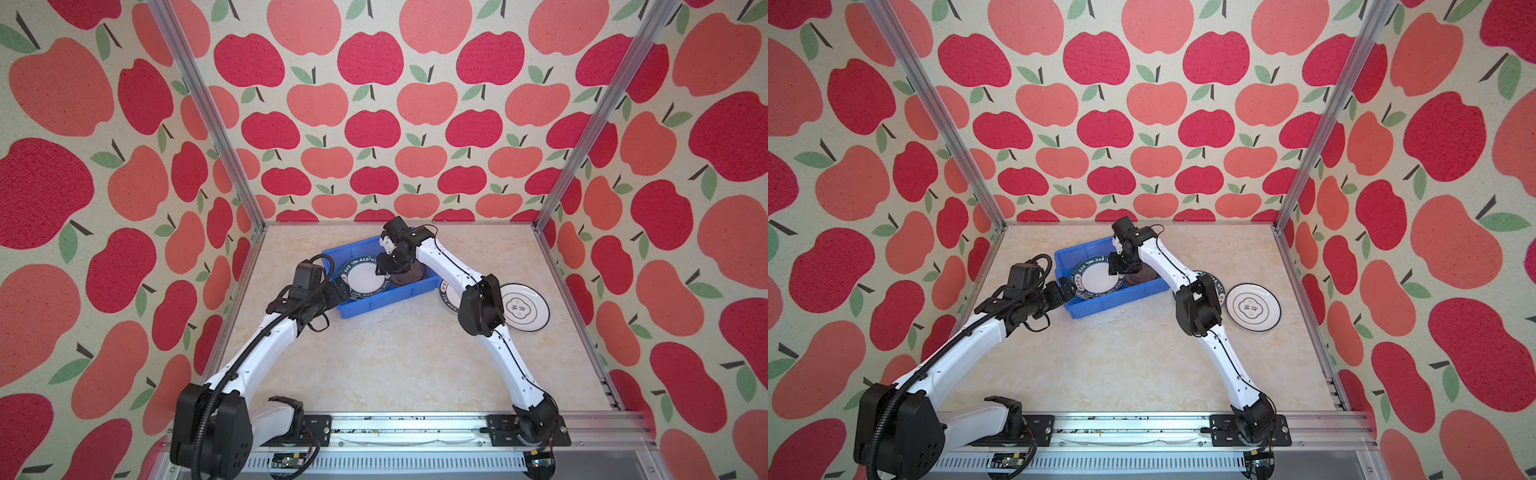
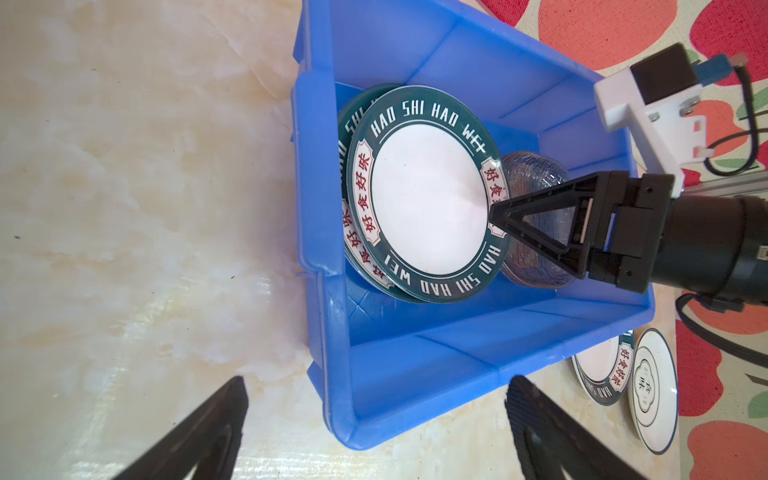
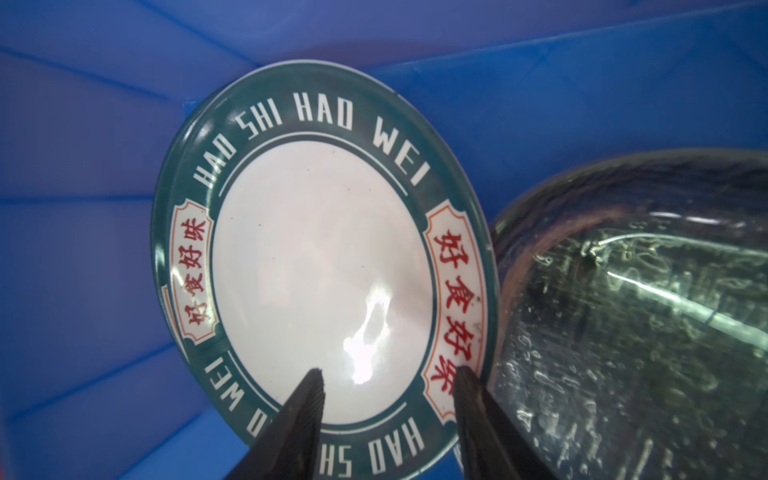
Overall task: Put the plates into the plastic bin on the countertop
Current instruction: 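Open the left gripper while the right gripper presses the plate down into the bin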
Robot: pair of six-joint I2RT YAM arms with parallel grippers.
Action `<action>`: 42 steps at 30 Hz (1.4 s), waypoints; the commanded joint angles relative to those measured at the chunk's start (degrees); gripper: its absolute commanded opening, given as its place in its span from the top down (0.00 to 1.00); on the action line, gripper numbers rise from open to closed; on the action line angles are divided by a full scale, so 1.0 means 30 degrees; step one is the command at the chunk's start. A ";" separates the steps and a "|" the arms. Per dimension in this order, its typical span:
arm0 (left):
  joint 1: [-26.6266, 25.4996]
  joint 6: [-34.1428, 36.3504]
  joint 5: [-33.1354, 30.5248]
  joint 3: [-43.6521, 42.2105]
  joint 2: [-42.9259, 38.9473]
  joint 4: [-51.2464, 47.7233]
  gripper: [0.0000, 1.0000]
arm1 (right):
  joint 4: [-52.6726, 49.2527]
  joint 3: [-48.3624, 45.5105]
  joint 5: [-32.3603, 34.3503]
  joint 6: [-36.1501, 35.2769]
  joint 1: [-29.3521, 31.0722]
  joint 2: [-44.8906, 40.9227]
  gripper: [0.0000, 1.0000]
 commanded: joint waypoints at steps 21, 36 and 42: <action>0.0066 0.0301 0.0647 -0.0583 0.0231 0.1102 0.01 | 0.8761 -0.5875 -0.4965 0.3222 -0.0321 -0.3173 0.54; 0.0184 0.0248 0.1055 -0.0932 0.1221 0.2114 0.01 | 0.9921 -1.0846 -0.0490 0.2447 -0.1560 -0.6511 0.55; 0.0328 0.0331 0.1017 -0.0990 0.1129 0.2114 0.01 | 0.5871 -0.6860 0.0943 0.1407 -0.1152 -0.4085 0.57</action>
